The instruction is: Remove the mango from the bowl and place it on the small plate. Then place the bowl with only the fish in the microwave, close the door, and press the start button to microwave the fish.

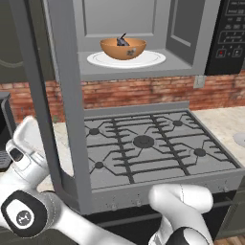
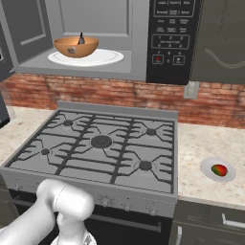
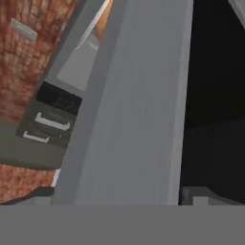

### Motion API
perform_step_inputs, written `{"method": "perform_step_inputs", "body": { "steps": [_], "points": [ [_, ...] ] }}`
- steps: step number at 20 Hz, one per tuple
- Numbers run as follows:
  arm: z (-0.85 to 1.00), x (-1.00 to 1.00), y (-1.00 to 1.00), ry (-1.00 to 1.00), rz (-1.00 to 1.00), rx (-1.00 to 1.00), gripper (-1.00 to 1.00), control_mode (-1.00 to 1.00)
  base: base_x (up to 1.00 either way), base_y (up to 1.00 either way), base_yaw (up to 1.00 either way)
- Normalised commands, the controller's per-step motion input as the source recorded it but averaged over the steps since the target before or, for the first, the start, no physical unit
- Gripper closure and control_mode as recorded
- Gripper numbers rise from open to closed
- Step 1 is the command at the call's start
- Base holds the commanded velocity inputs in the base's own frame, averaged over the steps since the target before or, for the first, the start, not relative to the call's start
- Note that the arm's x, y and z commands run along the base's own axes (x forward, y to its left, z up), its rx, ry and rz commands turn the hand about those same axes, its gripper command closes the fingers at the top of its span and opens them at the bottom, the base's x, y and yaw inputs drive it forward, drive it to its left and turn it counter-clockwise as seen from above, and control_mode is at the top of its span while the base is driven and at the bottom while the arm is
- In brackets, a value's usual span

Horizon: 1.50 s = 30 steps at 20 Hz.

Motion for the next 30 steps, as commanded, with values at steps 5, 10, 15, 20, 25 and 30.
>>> {"method": "perform_step_inputs", "body": {
  "steps": [5, 10, 15, 20, 25, 30],
  "points": [
    [0.44, -0.14, -0.98, 0.08, 0.02, 0.44, -1.00, -1.00, 0.00, 0.00, 0.00],
    [0.52, -0.03, -1.00, 0.18, 0.10, 0.47, -1.00, -1.00, 0.00, 0.00, 0.00],
    [0.59, 0.07, -1.00, 0.28, 0.16, 0.49, -1.00, -1.00, 0.00, 0.00, 0.00],
    [0.58, 0.18, -0.99, 0.33, 0.18, 0.47, -1.00, -1.00, 0.00, 0.00, 0.00],
    [0.49, 0.37, -0.97, 0.32, 0.19, 0.47, -1.00, -1.00, 0.00, 0.00, 0.00],
    [0.54, 0.58, -0.79, 0.32, 0.20, 0.39, -1.00, -1.00, 0.00, 0.00, 0.00]
  ]
}}
